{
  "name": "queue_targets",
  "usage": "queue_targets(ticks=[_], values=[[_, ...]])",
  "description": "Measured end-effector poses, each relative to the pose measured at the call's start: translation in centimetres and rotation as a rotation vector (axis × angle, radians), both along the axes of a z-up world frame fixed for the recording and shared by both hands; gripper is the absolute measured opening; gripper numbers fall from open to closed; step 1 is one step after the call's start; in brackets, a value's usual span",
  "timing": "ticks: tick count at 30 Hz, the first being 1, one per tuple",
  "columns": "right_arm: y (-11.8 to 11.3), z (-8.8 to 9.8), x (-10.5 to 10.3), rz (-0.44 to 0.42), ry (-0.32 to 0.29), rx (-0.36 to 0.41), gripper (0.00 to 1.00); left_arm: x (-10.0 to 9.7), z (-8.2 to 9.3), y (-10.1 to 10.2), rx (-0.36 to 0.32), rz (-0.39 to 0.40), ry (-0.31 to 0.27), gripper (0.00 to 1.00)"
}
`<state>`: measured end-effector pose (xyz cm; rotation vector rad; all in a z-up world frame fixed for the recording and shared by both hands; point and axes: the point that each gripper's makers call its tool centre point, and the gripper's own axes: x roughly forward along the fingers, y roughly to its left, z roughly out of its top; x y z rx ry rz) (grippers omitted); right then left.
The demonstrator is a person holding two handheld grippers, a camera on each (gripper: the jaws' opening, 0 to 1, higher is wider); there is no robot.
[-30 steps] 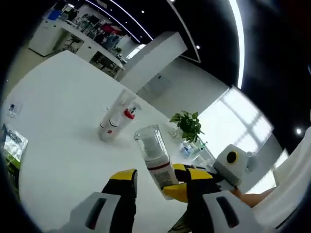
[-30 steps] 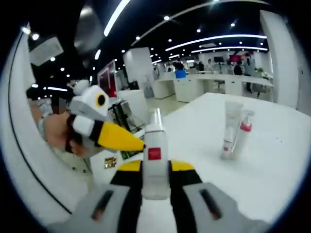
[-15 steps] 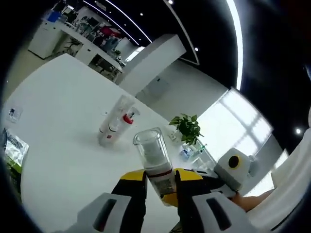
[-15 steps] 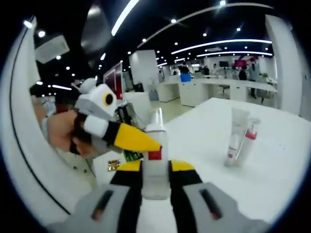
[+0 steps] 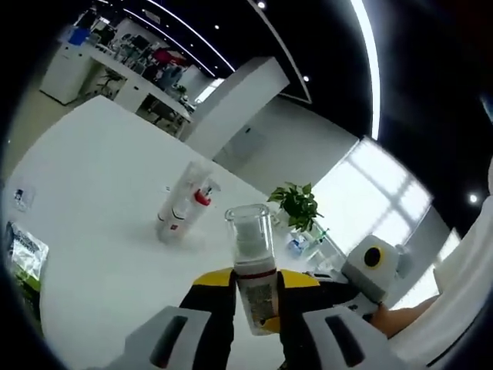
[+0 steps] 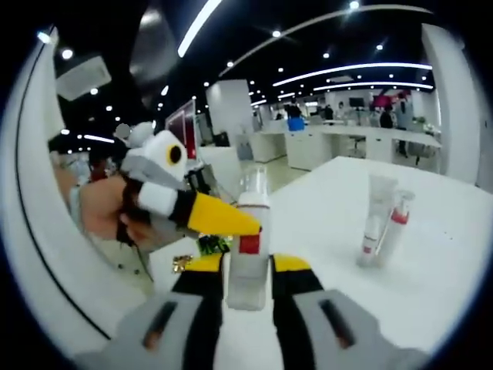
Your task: Arrange the skincare products in the storage area until every visible bottle or jar stands upright without overlapping.
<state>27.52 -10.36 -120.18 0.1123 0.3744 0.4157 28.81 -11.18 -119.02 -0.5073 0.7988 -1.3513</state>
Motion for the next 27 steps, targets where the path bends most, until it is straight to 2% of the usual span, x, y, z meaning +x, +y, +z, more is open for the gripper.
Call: queue_targets(ticks=[9,11,13,15,17,20,21,23,27], values=[[-0.7,1.2,-0.8,0.023,-0.005,0.034,0.26,0.8,0.6,0.4,-0.004,-0.049,-0.111,0.2],[-1.0,1.8,-0.8,0.02,-0.011,0.06,0.26,0.3,0.6,0.4,0.005,-0.102,-0.164,0.2],[-1.5,3.0,-0.6,0.012,-0.021,0.119,0.26,-0.2,0.4,0.4,0.018,-0.144,-0.212,0.2],[-1.6,3.9,-0.3,0.016,-0.023,0.158,0.26,-0.5,0.2,0.4,0.029,-0.165,-0.234,0.2],[-1.6,4.7,0.1,0.024,-0.03,0.191,0.27,-0.9,0.1,0.3,0.029,-0.199,-0.29,0.2],[-1.3,5.0,0.5,0.055,-0.015,0.199,0.28,-1.4,0.0,0.1,0.032,-0.228,-0.331,0.2],[-1.2,5.2,0.6,0.064,-0.021,0.191,0.28,-1.6,0.0,0.0,0.031,-0.252,-0.368,0.2],[-1.0,5.3,0.5,0.082,-0.024,0.182,0.28,-2.0,0.1,-0.1,0.021,-0.288,-0.406,0.2],[-0.7,4.8,0.1,0.129,-0.008,0.134,0.27,-2.6,0.1,0.0,0.008,-0.346,-0.452,0.2]])
